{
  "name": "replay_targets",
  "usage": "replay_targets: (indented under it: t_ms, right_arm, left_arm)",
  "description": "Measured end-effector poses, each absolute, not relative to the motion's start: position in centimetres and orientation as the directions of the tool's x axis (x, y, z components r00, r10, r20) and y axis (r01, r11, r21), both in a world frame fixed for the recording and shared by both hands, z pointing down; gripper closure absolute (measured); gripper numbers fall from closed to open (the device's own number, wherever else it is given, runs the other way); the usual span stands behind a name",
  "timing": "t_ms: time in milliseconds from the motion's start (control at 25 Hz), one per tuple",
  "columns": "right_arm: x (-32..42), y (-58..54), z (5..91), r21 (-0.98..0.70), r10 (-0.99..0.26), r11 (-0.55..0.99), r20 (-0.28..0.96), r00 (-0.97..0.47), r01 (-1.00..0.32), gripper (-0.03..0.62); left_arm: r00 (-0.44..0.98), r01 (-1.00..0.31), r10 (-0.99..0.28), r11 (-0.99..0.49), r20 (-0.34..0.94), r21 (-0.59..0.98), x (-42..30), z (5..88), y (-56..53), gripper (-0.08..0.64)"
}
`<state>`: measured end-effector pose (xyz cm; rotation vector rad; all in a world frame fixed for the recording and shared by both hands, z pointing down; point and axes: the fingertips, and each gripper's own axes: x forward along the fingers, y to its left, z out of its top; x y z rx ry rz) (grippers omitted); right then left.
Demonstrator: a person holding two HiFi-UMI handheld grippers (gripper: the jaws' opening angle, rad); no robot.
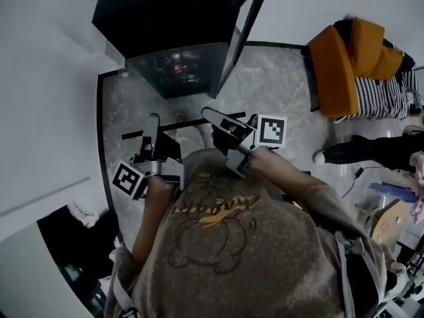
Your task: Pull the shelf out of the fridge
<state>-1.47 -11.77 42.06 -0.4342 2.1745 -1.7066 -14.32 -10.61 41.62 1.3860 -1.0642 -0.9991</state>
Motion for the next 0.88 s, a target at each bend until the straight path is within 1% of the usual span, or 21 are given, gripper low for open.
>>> replay_targets:
  t_ms: [160, 360, 680, 880]
  right_arm:
    - [-1.4, -11.6, 42.3, -0.966, -0.405, 0.255, -0.067, -0.912, -0.042, 0.539]
    - [-1.1, -11.1, 42.0, -0.969, -0.379, 0.246, -0.078, -0.922, -0.019, 0.538]
    - [-1.0, -11.1, 41.3, -0.962, -0.319, 0.274, -0.068, -0.945, -0.023, 0.538]
    - [-1.1, -11.5, 41.4, -0.962, -0.307, 0.271, -0.067, -0.95, -0.02, 0.538]
  left_arm:
    - [0.269, -0.067, -0.963, -0.036, -0.017, 0.997, -14.3, 41.7, -10.7, 0.541]
    - [0.282, -0.055, -0.959, -0.025, -0.008, 0.998, -13.7, 41.7, -10.2, 0.541]
    - [0.28, -0.035, -0.96, -0.014, -0.003, 0.999, -13.3, 41.9, -9.7, 0.541]
    - [0.286, -0.03, -0.958, -0.004, 0.005, 1.0, -13.2, 42.2, -10.0, 0.541]
